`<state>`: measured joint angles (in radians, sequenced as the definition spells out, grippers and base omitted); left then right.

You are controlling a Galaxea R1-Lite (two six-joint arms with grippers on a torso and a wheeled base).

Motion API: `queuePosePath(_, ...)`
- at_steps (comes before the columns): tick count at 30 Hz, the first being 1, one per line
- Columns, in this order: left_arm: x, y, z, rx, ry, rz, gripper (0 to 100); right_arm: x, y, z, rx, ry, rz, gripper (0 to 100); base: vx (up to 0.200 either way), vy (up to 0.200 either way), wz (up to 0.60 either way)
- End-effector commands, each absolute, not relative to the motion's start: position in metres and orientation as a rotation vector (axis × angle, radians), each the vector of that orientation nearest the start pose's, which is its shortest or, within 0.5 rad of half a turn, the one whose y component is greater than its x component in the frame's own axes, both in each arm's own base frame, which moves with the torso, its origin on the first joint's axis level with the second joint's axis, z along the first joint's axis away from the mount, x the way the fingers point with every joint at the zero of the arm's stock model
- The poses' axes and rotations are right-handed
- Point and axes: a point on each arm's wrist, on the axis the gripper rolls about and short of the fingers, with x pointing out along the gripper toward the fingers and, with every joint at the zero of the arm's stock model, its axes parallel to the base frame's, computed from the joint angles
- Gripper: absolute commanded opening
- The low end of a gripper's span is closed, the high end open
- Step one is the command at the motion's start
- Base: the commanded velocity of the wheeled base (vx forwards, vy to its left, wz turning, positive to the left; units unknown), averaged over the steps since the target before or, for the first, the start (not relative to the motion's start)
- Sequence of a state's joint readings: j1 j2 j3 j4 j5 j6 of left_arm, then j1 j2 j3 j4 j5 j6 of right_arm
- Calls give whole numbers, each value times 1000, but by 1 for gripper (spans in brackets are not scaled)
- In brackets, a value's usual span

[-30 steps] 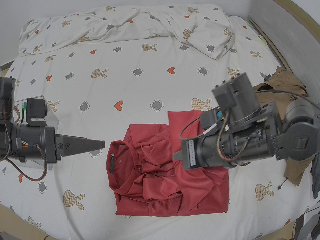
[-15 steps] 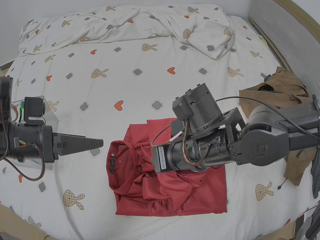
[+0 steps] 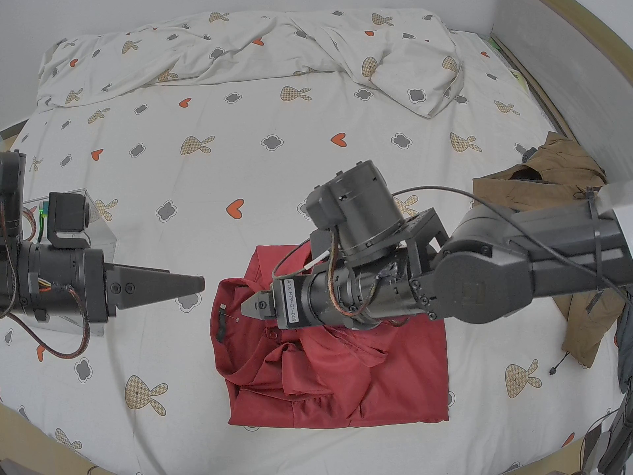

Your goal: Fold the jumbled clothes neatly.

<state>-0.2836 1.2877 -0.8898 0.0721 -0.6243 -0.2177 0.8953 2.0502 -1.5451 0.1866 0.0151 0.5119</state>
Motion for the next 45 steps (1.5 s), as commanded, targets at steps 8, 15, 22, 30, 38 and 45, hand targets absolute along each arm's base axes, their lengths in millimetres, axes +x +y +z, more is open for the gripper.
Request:
queuePosePath(8, 183, -67, 244, -282, 581, -837, 100, 208, 339, 196, -52, 741, 813, 100, 0, 0, 0)
queuePosePath(15, 182, -67, 245, -281, 578, -837, 100, 207, 330, 210, -47, 679, 738, 100, 0, 0, 0)
queuePosePath(22, 184, -71, 240, -280, 601, -848, 100, 212, 286, 219, -20, 686, 665, 100, 0, 0, 0)
queuePosePath(30, 208, -101, 191, -223, 816, -845, 100, 215, 209, 187, -8, 832, 547, 100, 0, 0, 0)
queuePosePath(38, 201, -159, 138, 105, 894, -604, 100, 202, 151, 186, 102, 788, 503, 100, 0, 0, 0)
queuePosePath(45, 190, -174, 125, 238, 878, -490, 100, 204, 129, 175, 205, 762, 462, 100, 0, 0, 0)
